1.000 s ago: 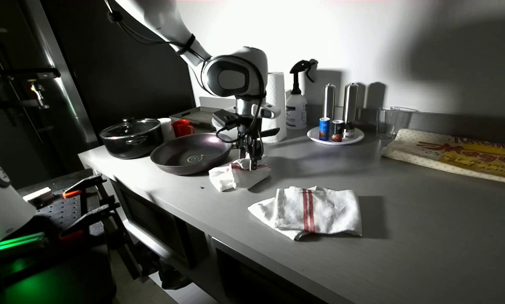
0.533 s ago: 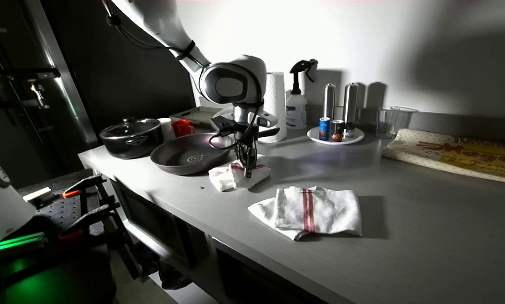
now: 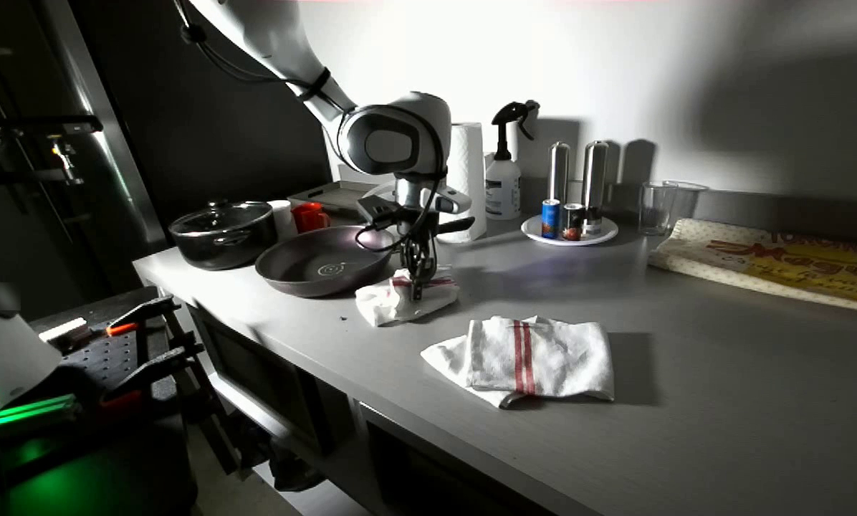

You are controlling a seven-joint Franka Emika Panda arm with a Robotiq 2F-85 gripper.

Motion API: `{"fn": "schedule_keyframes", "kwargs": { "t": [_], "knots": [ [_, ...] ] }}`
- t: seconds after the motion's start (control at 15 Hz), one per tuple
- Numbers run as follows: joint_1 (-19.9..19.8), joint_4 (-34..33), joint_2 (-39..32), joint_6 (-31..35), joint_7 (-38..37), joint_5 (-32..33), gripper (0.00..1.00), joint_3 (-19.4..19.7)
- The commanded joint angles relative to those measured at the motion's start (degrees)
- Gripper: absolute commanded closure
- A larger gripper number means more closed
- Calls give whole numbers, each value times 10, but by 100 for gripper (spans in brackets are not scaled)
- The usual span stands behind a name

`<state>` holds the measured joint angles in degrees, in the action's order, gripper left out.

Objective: Use the towel to wipe the pan

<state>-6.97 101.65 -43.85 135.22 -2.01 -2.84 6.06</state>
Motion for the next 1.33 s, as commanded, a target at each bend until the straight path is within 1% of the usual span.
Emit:
{"fn": "schedule_keyframes", "kwargs": {
  "t": [0.0, 0.07, 0.13, 0.2, 0.27, 0.33, 0.53, 0.87, 1.07, 1.27],
  "knots": [
    [6, 5, 7, 14, -11, 8, 86, 2],
    [7, 5, 8, 16, -11, 8, 94, 2],
    [7, 5, 10, 19, -10, 8, 99, 2],
    [6, 6, 12, 21, -7, 7, 100, 1],
    [4, 7, 16, 23, -2, 6, 99, -2],
    [0, 8, 21, 27, 4, 3, 97, -5],
    [-8, 23, 55, 46, 26, 2, 97, -11],
    [-17, 68, 150, 67, 93, 16, 97, -14],
    [-15, 89, 208, 57, 151, 33, 97, -23],
    [-9, 94, 248, 38, 209, 46, 97, -43]
  ]
}}
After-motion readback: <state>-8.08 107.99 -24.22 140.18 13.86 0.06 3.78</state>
